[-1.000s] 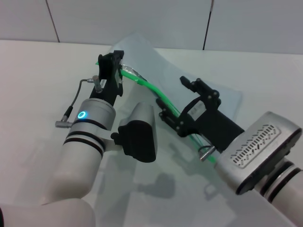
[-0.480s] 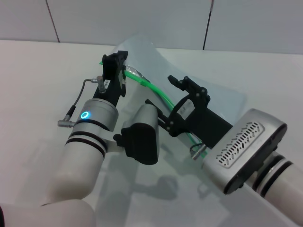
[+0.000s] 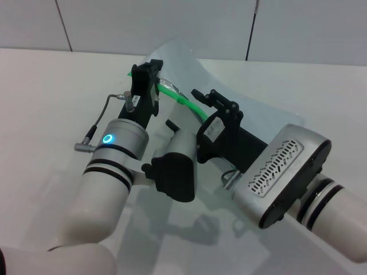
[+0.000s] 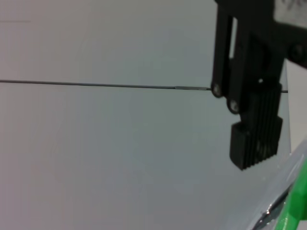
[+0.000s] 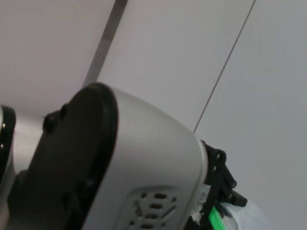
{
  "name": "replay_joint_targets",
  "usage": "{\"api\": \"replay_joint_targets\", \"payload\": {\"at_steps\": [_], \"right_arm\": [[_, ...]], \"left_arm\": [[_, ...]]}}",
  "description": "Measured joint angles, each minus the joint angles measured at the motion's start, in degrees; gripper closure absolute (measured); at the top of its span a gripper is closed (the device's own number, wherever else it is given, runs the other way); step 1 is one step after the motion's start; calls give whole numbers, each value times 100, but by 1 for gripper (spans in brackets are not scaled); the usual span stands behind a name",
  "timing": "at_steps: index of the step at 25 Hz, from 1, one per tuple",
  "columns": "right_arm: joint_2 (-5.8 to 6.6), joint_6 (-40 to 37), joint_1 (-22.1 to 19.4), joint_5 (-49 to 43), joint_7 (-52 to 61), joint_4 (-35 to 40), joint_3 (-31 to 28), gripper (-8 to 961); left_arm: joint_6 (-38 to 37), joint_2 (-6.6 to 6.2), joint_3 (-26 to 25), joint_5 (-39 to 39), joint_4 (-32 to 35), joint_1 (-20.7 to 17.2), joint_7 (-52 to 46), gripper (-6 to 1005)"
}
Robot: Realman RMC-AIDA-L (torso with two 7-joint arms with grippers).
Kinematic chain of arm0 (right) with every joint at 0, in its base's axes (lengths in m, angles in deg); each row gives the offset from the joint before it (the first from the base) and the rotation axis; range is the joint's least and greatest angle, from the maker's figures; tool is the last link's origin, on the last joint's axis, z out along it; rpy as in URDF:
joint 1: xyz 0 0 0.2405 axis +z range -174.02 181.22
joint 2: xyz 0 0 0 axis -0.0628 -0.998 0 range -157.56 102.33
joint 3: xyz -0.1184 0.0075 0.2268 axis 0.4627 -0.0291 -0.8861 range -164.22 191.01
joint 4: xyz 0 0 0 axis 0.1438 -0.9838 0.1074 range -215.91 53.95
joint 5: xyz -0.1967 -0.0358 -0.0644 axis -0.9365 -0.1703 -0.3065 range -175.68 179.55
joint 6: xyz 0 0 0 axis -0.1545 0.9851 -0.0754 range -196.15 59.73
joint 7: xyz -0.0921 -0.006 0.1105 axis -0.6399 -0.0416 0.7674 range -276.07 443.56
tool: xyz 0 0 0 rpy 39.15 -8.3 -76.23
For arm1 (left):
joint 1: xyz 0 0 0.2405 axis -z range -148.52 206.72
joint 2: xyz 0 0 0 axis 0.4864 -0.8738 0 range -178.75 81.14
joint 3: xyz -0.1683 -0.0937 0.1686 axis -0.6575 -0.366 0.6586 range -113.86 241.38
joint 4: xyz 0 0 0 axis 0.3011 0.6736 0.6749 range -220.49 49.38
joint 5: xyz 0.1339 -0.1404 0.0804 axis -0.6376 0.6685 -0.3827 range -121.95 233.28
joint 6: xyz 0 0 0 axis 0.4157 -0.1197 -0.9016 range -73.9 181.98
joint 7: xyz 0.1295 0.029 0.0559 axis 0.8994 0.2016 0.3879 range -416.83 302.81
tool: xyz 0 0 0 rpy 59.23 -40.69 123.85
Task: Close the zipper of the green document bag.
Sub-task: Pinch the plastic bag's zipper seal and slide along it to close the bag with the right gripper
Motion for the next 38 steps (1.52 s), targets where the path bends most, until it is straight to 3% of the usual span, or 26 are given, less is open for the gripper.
{"api": "replay_joint_targets", "payload": {"at_steps": [18,21,38], "right_arm": [[-82,-40,238,23,-52,-200,-85,252],[-85,-40,245,21,-52,-217,-95,356],[-145,-38,305,38,-52,-350,-164,432]], "left_arm": [[-109,9,-2,-161,6,0,55,945],[-144,9,-2,-161,6,0,91,944],[-129,18,-2,-439,41,-31,185,944]]}}
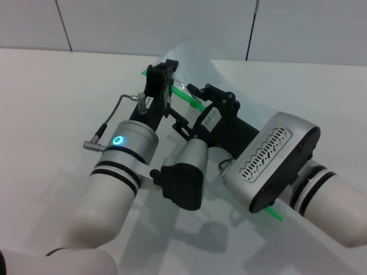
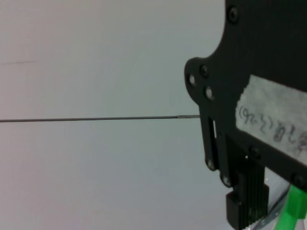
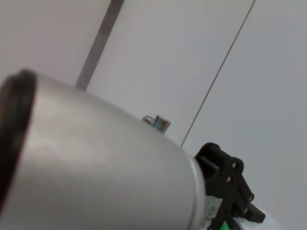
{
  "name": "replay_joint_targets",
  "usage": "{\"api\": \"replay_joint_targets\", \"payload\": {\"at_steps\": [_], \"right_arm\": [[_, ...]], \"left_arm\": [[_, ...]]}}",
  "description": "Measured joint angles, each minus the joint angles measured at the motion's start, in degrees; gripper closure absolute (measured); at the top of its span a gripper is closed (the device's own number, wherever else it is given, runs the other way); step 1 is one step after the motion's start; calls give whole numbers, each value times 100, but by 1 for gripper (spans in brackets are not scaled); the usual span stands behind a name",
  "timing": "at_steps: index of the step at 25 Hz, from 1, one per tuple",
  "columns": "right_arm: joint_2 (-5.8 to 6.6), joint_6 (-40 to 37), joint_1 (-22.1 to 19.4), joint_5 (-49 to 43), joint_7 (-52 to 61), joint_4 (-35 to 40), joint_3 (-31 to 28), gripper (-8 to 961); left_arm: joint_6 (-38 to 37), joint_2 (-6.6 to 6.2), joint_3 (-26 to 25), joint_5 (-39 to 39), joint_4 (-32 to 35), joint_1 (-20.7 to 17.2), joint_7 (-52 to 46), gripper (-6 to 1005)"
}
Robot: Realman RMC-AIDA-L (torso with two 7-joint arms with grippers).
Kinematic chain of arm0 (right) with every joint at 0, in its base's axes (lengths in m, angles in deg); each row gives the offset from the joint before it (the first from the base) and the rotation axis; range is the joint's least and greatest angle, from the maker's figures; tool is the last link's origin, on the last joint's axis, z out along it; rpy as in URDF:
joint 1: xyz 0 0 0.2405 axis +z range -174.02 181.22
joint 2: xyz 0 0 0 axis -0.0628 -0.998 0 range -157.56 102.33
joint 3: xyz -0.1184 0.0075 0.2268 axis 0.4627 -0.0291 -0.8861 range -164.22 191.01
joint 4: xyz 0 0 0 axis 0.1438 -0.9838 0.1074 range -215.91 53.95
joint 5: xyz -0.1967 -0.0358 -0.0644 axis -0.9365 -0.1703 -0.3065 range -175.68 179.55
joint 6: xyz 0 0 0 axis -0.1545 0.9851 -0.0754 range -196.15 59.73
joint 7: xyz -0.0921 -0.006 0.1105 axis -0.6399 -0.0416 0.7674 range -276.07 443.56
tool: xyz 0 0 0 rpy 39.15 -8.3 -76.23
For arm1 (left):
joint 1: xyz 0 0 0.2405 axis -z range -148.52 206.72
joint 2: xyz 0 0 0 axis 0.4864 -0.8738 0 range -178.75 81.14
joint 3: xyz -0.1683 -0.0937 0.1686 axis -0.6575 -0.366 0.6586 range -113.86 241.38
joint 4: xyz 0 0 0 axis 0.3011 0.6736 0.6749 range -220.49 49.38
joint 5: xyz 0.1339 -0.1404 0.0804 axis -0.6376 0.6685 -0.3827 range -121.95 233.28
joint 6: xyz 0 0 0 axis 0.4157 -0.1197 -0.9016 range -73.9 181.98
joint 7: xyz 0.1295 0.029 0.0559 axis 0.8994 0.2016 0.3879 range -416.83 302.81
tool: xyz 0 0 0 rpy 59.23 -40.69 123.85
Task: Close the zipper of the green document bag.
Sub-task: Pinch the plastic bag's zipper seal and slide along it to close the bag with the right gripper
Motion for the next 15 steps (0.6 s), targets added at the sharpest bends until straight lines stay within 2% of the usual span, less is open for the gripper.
{"api": "replay_joint_targets", "payload": {"at_steps": [15], "right_arm": [[-3,52,-43,-23,0,-21,-6,488]], "left_arm": [[27,-9,0,2,9,-6,62,944]]}}
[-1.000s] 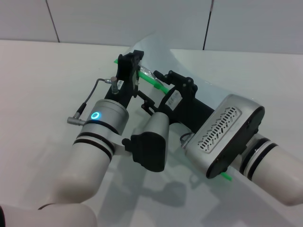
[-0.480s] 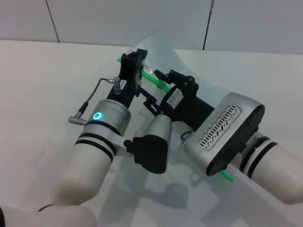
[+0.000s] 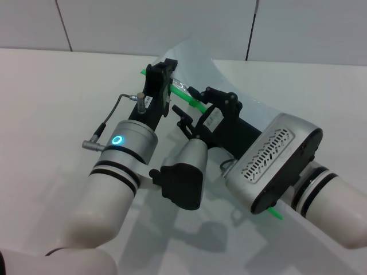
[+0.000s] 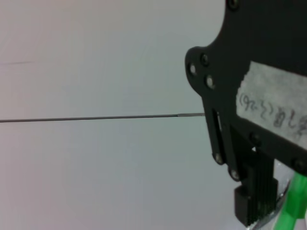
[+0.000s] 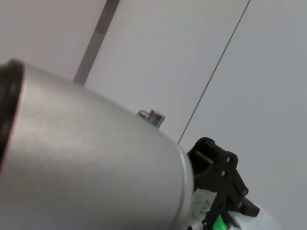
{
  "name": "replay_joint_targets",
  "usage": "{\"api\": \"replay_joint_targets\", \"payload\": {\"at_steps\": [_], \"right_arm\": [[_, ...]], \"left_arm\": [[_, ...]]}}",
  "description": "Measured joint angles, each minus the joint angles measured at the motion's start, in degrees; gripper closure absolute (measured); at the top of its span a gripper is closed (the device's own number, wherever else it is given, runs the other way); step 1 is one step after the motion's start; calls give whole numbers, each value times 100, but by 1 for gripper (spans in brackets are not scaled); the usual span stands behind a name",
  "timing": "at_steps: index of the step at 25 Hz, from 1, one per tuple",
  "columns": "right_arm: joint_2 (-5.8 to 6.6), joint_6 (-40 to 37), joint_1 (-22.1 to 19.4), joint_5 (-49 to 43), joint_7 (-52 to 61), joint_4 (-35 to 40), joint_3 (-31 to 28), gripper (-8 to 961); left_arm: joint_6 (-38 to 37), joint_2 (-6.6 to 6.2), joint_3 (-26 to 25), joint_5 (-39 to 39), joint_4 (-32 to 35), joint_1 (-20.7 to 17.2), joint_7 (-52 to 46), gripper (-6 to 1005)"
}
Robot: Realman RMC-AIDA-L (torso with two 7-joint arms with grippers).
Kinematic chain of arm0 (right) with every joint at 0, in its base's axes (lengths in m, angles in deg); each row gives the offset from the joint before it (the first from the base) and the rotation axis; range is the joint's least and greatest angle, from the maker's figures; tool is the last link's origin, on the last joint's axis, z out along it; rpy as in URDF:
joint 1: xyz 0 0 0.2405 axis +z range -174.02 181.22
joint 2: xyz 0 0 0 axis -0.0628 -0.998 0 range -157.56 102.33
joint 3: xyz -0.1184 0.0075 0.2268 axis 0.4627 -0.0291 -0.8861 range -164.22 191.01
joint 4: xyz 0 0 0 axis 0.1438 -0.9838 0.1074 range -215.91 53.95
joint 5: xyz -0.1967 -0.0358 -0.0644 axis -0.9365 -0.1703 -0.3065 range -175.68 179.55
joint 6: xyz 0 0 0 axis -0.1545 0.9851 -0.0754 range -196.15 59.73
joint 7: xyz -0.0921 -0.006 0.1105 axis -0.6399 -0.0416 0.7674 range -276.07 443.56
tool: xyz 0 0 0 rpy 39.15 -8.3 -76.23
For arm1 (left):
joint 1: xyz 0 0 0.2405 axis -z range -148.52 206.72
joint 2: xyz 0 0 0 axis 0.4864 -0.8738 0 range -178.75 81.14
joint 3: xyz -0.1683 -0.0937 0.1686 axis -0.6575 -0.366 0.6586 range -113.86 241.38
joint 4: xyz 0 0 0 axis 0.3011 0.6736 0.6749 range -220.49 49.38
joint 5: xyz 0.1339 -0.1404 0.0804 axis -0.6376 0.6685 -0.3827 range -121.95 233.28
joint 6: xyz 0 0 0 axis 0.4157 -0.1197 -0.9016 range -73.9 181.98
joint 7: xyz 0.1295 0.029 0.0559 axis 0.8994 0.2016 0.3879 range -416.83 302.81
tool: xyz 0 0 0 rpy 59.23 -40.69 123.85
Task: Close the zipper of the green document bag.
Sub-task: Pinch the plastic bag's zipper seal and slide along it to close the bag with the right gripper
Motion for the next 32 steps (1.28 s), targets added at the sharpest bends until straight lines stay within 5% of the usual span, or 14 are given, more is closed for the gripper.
{"api": "replay_joint_targets", "payload": {"at_steps": [32], "right_arm": [[-18,18,0,-5,-17,-19,0,754]], "left_arm": [[-20,0,0,-10,0,-9,98,944]]}}
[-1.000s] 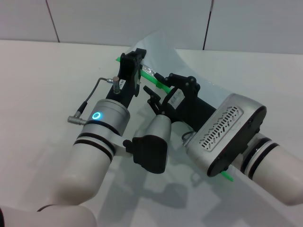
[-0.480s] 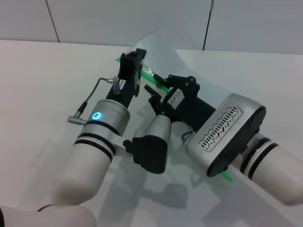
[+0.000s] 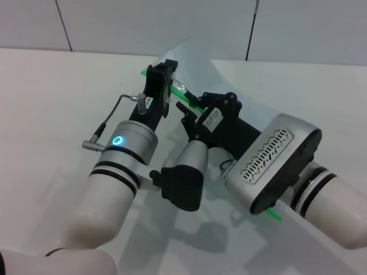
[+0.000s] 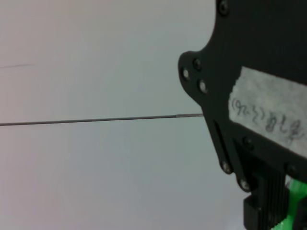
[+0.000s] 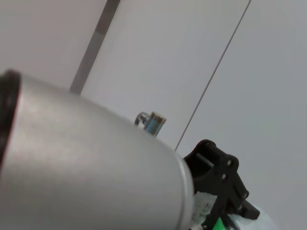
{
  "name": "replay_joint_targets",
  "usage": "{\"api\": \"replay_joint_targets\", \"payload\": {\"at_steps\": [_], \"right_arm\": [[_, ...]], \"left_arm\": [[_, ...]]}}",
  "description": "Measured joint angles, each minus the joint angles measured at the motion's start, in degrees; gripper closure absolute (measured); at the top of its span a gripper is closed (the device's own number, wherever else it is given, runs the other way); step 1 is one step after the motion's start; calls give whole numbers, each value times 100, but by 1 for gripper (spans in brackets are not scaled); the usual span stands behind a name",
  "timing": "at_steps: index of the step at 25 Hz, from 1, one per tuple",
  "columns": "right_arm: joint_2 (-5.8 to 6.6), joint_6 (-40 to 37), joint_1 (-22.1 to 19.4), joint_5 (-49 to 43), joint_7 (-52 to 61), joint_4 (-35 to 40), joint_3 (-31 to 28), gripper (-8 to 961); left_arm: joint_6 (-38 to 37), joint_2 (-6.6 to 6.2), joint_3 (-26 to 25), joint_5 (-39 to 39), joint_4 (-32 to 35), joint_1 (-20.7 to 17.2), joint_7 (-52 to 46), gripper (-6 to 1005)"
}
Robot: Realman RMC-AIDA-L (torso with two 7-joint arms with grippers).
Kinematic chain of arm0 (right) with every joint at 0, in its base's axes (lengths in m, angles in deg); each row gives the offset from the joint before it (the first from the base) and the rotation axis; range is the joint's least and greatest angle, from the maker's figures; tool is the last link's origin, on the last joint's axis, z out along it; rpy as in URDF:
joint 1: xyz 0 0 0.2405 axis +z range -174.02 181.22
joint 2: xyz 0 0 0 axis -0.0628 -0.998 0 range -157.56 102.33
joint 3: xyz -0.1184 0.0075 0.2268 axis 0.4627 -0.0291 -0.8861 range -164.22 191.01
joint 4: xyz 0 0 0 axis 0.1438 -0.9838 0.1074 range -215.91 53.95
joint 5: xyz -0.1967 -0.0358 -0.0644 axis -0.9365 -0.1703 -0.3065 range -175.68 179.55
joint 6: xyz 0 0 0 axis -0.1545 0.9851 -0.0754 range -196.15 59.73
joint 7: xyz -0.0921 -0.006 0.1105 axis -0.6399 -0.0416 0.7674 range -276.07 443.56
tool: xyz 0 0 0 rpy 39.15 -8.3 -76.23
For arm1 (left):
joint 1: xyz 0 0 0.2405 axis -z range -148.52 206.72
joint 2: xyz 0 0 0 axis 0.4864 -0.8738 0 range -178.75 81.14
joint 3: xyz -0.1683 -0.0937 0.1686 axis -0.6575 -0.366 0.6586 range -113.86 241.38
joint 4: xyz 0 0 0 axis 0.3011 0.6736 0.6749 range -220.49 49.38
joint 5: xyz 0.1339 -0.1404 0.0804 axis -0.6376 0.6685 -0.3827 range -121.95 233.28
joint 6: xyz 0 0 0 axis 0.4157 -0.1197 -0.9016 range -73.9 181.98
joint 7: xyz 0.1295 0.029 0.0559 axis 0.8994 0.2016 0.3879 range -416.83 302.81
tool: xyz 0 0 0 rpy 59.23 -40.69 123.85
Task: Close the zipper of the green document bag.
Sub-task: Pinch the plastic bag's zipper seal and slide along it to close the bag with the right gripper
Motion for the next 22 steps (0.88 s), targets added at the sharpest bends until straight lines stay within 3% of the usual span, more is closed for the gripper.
{"api": "replay_joint_targets", "payload": {"at_steps": [6,22], "right_arm": [[-36,127,-2,0,-1,-42,0,820],[-43,131,-6,-6,-130,-69,50,859]], "left_arm": [[-13,0,0,0,0,-7,2,944],[10,0,0,-9,0,-7,4,944]]}}
